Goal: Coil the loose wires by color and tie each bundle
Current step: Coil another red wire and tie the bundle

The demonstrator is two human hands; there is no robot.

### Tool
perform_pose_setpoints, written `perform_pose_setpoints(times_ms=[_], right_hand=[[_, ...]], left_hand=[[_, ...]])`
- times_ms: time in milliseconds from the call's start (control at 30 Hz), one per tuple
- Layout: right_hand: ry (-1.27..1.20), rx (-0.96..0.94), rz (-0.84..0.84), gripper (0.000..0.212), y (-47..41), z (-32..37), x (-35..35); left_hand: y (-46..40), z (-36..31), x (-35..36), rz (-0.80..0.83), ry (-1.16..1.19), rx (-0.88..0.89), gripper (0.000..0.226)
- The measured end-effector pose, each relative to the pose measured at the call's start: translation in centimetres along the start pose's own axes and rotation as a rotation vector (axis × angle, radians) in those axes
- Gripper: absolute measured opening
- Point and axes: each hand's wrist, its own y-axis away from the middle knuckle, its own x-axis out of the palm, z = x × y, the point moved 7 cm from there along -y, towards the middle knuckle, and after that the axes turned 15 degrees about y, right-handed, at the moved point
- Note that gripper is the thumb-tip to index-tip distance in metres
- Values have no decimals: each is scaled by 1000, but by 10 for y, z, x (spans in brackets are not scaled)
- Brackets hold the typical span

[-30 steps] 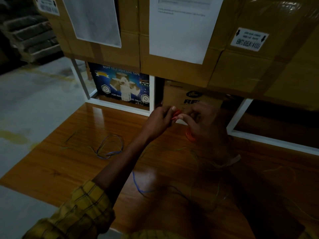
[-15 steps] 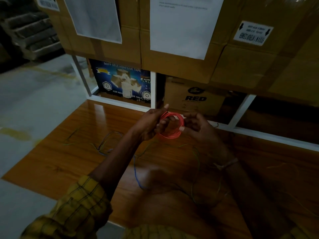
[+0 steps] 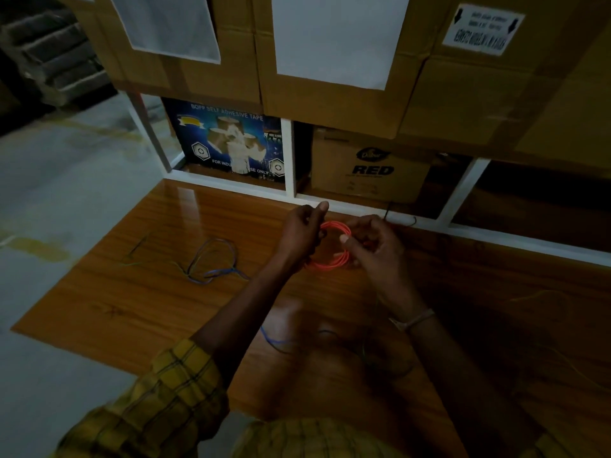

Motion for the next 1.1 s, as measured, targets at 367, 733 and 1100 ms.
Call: perform_pose_setpoints(times_ms=[367, 733, 1100], right_hand=[[-160, 129, -1, 20, 11, -51, -35], [-237, 237, 23, 26, 20, -101, -93], [-209, 275, 46, 26, 19, -141, -147]], left_hand=[[12, 21, 43, 157, 178, -203, 35], [21, 47, 106, 344, 357, -379, 13], [23, 82, 169, 150, 324, -275, 13]])
